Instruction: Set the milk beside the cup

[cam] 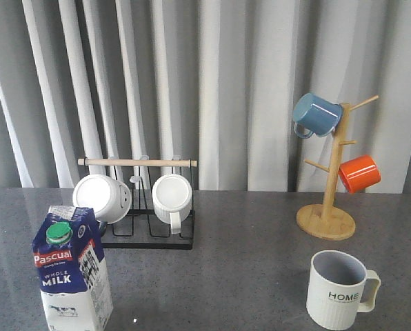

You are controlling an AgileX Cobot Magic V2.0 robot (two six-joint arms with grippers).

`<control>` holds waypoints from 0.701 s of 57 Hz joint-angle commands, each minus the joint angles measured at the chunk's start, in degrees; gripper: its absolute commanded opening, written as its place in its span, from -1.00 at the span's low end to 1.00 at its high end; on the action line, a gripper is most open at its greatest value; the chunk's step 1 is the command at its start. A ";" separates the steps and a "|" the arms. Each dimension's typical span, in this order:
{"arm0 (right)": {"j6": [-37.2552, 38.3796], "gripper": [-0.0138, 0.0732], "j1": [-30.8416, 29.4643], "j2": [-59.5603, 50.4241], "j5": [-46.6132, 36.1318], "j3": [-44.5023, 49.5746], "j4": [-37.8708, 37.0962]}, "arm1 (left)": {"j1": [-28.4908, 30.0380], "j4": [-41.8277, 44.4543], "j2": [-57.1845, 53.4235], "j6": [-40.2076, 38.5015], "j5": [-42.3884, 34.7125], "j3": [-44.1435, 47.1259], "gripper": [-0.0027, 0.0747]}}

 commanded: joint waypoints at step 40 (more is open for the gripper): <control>-2.96 0.61 -0.30 1.73 -6.34 -1.78 -1.17 | -0.27 -0.64 0.42 -0.70 -3.17 -3.44 0.46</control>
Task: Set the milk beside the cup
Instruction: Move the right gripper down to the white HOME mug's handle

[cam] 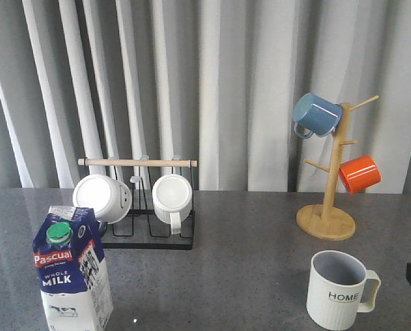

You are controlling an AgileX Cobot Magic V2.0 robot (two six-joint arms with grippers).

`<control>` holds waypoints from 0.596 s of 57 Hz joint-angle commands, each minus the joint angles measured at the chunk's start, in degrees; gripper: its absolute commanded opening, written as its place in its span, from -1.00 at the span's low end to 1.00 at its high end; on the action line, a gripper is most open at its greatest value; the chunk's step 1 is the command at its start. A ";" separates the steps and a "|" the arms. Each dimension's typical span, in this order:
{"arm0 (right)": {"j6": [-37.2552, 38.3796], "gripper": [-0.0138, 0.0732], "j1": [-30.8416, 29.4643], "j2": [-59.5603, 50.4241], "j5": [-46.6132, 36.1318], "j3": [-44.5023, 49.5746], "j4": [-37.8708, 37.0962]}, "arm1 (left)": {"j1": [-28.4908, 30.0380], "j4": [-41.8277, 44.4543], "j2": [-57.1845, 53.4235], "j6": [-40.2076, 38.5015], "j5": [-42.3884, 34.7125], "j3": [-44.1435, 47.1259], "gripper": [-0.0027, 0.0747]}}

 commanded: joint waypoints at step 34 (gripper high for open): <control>-2.01 0.61 -1.95 19.56 -48.05 15.56 -1.93 | -0.27 -0.50 -0.08 -0.68 -3.99 -1.87 0.41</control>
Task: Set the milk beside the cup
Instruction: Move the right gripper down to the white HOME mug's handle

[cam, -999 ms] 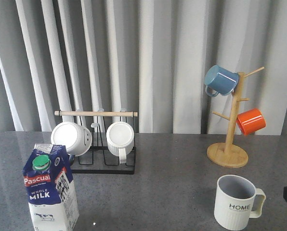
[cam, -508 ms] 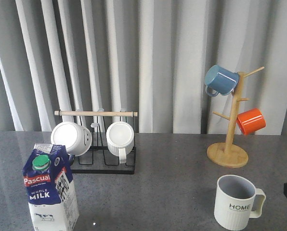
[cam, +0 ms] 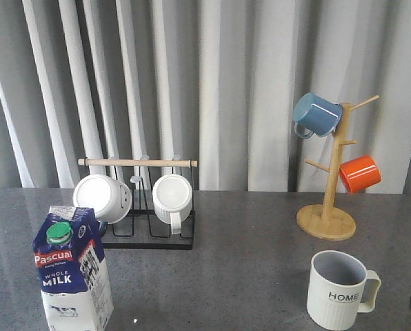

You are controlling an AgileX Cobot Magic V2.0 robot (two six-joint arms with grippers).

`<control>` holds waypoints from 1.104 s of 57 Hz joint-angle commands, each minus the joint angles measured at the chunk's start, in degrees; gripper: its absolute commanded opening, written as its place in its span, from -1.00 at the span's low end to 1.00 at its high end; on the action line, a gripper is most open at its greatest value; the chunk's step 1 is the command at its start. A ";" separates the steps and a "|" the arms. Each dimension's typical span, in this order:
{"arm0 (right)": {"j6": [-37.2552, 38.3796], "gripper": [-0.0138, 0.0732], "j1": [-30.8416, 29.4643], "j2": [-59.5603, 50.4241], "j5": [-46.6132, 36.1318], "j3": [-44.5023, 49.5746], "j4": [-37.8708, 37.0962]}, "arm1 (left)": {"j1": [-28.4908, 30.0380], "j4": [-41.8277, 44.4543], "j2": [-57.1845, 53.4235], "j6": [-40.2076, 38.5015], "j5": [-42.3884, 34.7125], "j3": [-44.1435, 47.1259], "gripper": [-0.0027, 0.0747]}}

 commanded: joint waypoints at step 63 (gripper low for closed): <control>16.86 0.50 -8.79 28.25 -16.32 -13.22 -22.33 | -0.27 -0.50 -0.08 -0.68 -4.06 -1.87 0.41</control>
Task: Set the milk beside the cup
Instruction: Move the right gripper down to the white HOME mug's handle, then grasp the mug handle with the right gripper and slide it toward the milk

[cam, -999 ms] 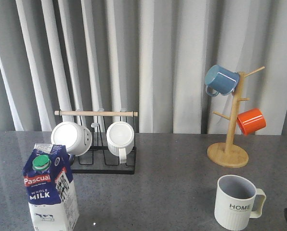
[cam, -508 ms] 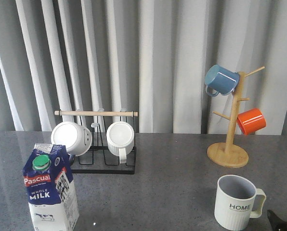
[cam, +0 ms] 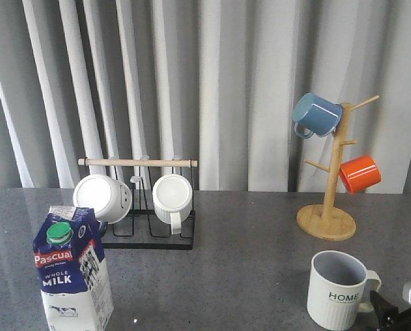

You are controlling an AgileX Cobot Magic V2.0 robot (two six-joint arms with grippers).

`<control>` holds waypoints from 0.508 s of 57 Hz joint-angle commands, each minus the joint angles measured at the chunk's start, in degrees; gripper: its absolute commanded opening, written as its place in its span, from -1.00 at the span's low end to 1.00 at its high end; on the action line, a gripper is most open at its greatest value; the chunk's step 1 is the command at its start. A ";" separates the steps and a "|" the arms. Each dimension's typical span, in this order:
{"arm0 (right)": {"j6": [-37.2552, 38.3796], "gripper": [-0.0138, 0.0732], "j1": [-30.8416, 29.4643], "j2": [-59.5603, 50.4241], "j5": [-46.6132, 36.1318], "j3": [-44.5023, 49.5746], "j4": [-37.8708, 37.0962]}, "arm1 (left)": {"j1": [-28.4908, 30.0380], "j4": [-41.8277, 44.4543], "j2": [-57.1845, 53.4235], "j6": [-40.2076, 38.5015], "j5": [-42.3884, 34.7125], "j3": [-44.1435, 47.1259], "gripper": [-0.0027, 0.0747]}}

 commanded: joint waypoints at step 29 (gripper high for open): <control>4.01 0.48 -0.39 3.74 -4.00 -6.75 -1.39 | -0.27 -0.50 -0.08 -0.63 -4.06 -1.87 0.41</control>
